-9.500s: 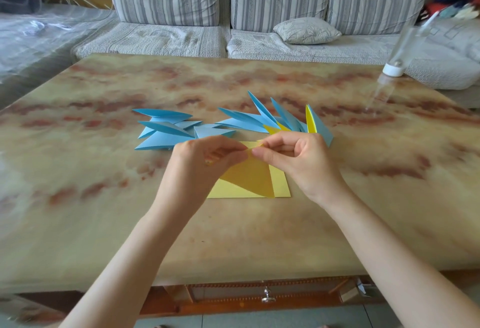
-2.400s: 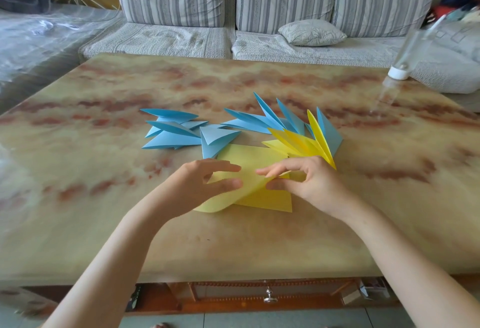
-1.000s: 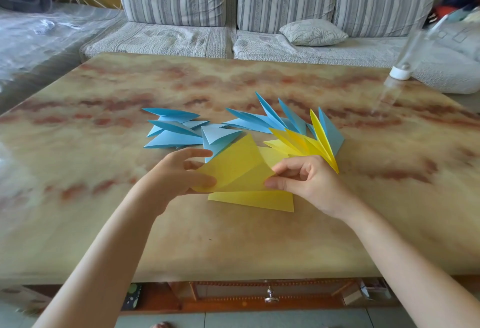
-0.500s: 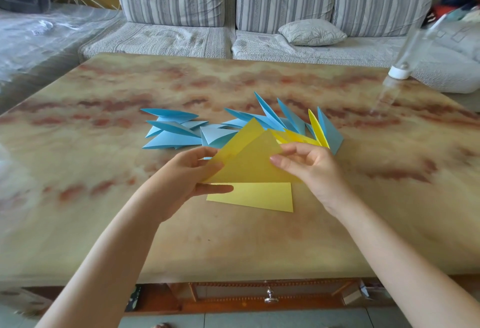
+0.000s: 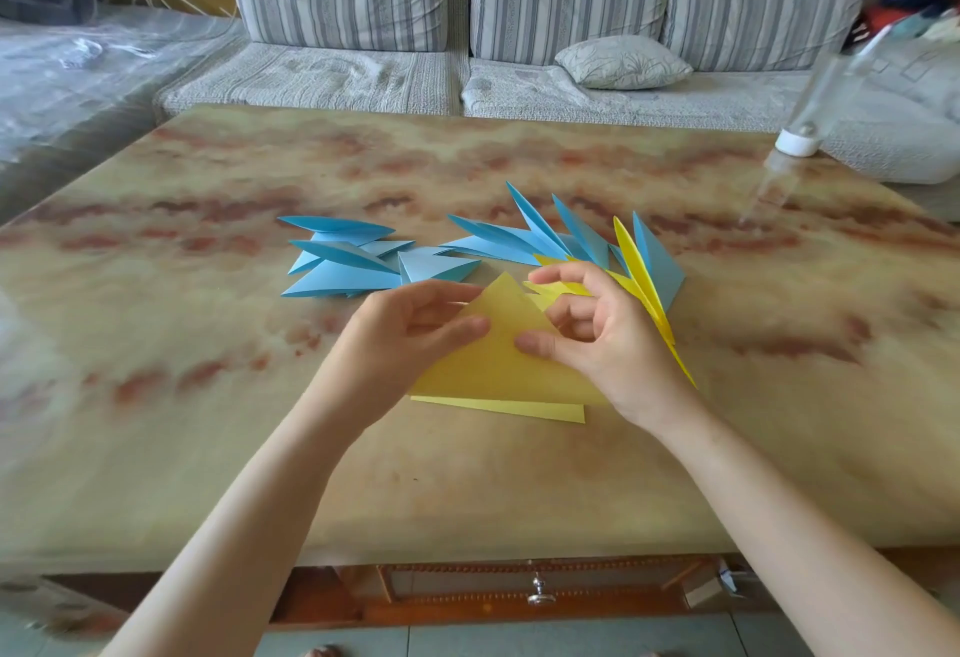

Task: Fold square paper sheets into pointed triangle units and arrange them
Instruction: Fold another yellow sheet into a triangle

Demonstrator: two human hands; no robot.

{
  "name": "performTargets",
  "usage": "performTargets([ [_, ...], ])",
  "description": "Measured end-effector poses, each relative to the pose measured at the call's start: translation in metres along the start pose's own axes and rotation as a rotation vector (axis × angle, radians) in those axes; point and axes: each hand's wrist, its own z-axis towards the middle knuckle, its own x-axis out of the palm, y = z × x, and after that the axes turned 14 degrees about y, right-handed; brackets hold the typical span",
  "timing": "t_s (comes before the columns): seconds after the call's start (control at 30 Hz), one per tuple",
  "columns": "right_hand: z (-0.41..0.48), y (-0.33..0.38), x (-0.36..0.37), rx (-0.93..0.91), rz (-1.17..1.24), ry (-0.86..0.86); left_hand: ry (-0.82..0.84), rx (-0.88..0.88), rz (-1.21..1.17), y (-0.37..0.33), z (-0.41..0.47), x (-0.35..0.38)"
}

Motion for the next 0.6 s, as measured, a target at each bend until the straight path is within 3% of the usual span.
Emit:
performTargets([
  [0.2,0.0004,0.0032,0.0010,0.012,-0.002,-0.038,-0.024,-0.003,0.002,0.0026,0.0010,-0.0006],
  [0.6,-0.0023,0.0069,0.0017,0.004,-0.070,0.068,-0.084,0.016,0.102,-0.0025,-0.0002,0.0024],
])
